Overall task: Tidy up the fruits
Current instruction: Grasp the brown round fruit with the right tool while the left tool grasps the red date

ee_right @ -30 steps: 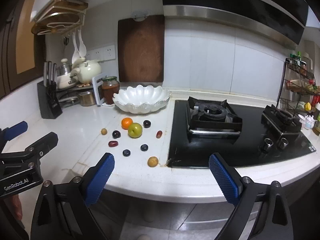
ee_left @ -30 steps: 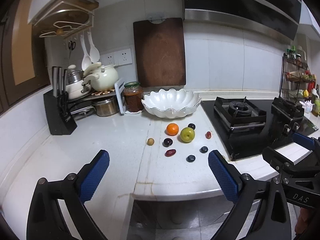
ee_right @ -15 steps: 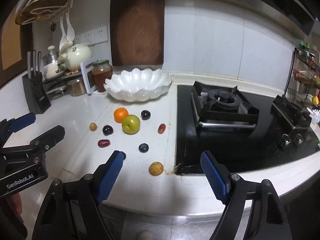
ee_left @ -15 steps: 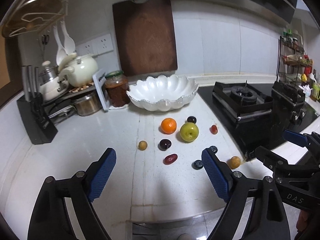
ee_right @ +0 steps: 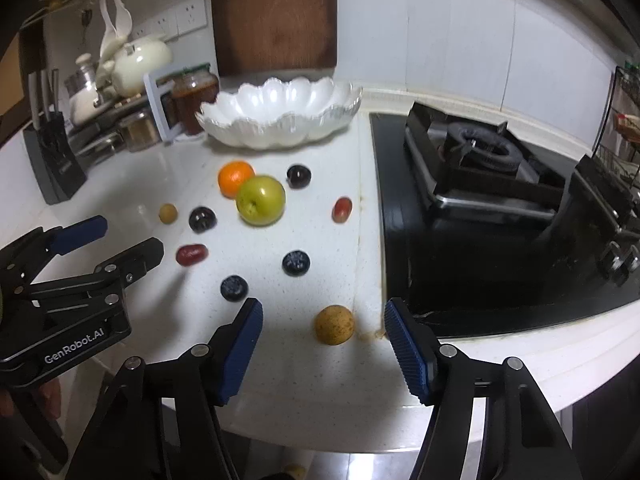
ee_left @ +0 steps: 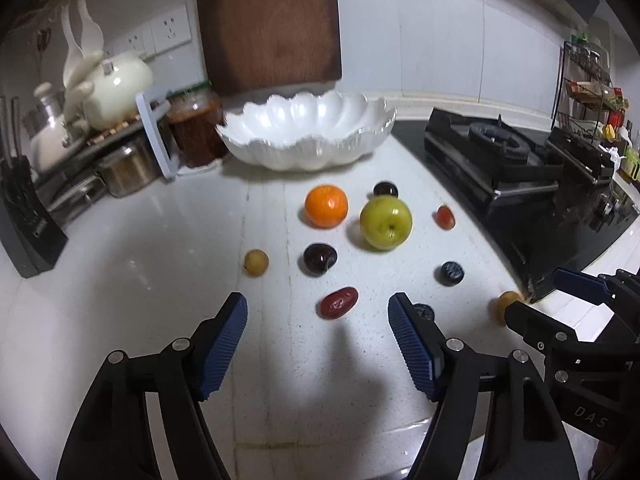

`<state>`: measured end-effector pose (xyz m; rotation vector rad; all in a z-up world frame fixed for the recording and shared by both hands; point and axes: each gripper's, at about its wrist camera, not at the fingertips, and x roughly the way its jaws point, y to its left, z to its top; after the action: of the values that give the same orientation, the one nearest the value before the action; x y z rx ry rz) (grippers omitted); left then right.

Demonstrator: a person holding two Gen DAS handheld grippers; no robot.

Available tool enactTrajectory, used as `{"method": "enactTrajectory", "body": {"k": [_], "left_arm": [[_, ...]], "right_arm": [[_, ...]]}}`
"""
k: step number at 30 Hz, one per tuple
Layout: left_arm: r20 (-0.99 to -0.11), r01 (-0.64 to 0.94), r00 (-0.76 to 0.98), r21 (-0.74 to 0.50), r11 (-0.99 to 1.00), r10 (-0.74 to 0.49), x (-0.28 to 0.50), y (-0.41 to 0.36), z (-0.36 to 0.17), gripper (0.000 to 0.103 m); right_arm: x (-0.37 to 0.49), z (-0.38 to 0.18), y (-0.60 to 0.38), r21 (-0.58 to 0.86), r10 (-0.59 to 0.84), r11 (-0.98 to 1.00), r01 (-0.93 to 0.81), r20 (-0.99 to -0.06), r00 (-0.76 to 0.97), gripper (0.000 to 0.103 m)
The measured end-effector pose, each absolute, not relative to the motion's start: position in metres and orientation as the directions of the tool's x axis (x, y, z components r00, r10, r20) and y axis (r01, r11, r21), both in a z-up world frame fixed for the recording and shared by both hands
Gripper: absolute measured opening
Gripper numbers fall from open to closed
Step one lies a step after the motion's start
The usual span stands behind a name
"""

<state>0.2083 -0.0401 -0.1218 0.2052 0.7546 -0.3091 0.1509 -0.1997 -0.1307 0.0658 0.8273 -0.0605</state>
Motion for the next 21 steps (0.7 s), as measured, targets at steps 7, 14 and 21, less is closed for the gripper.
{"method": "enactTrajectory", "body": {"k": [7, 14, 21], "left_arm": [[-0.726, 0.365, 0.652, 0.046, 0.93, -0.22, 0.223, -0.045, -0.141, 0.064], [-0.734, 0.378, 0.64, 0.043, 0.925, -0.227, 0.233, -0.053, -0.151, 0.059], [-0.74, 0.394, 0.631, 0.045, 0.918, -0.234, 0.239, -0.058, -0.157, 0.047]], "right_arm": [[0.162, -0.146, -0.2, 0.047, -0.02, 0.995, 0.087, -0.766, 0.642, 0.059], [0.167, -0.157, -0.203, 0.057, -0.018, 0.993, 0.103, -0.791, 0.612, 0.052], [0.168, -0.162, -0.202, 0.063, -0.011, 0.993, 0.102, -0.799, 0.601, 0.045]]}}
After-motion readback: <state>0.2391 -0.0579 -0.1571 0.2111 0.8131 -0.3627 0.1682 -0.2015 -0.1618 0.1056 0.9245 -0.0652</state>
